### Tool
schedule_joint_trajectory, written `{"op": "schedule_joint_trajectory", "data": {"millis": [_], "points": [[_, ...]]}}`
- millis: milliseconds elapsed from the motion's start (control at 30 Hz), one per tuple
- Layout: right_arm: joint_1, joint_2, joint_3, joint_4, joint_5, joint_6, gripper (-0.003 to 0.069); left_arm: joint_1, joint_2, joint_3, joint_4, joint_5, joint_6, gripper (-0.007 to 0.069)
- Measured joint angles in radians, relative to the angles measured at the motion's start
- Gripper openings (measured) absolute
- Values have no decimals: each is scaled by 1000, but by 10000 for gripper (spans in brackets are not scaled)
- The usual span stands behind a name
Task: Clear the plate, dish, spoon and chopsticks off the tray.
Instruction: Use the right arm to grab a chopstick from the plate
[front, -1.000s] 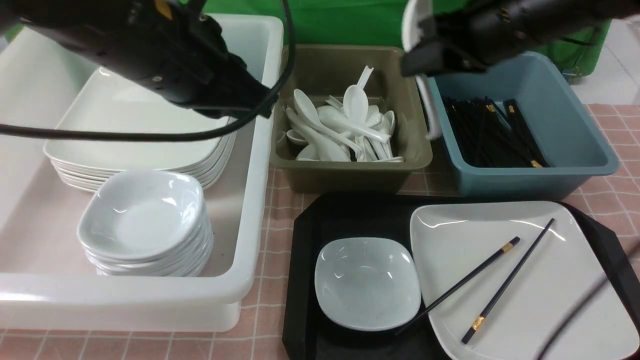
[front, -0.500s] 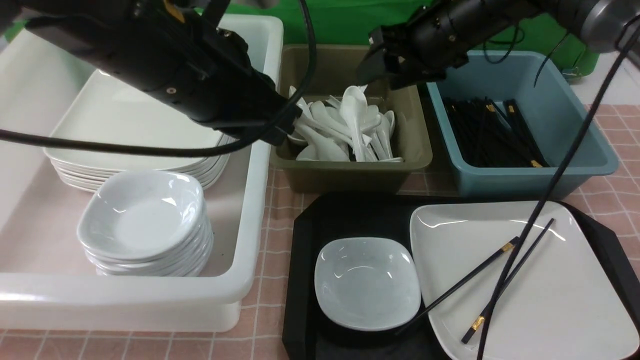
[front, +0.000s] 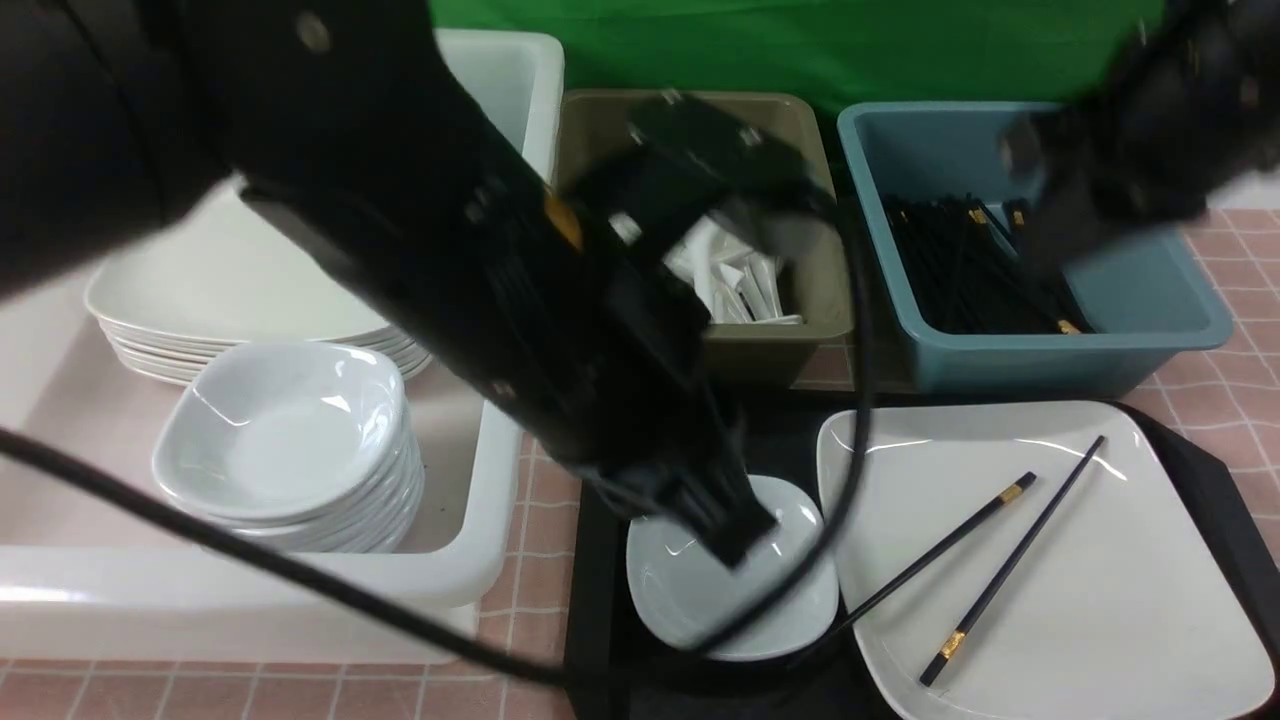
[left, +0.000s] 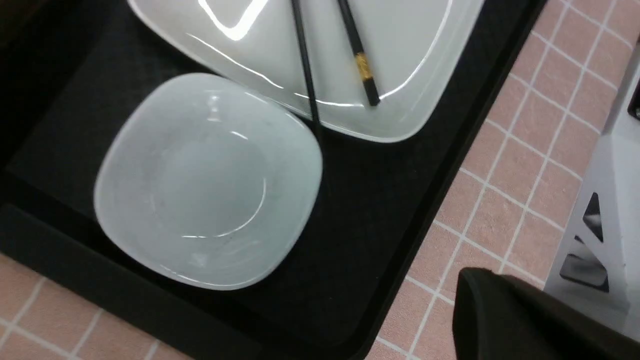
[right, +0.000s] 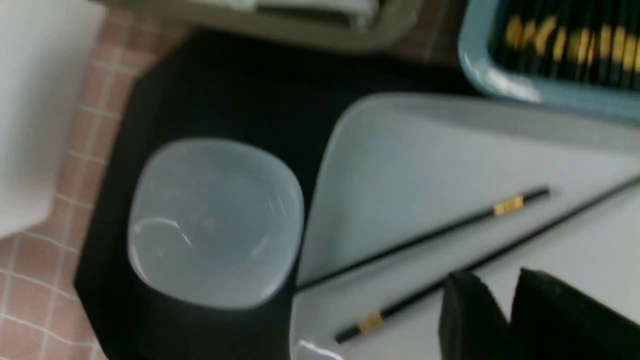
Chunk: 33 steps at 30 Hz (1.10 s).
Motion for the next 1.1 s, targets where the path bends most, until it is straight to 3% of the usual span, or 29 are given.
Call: {"op": "schedule_joint_trajectory", "data": {"millis": [233,400,800,967,1100], "points": [[2,37,328,-12,-86,204,568,-39,0,62,43,-70,-24,-3],[2,109,369,-12,-150,237,613,-41,0,66,64,-93,-38,-3],[2,243,369,-13,-257,277,570,-41,0,66,74,-96,-58,-3],[2,244,369,-13,-256,277,392,-41,0,66,77,-96,-61,-3],[2,244,369,-12,-245,266,145,-42,0,66,78,-96,-66,-3]]}}
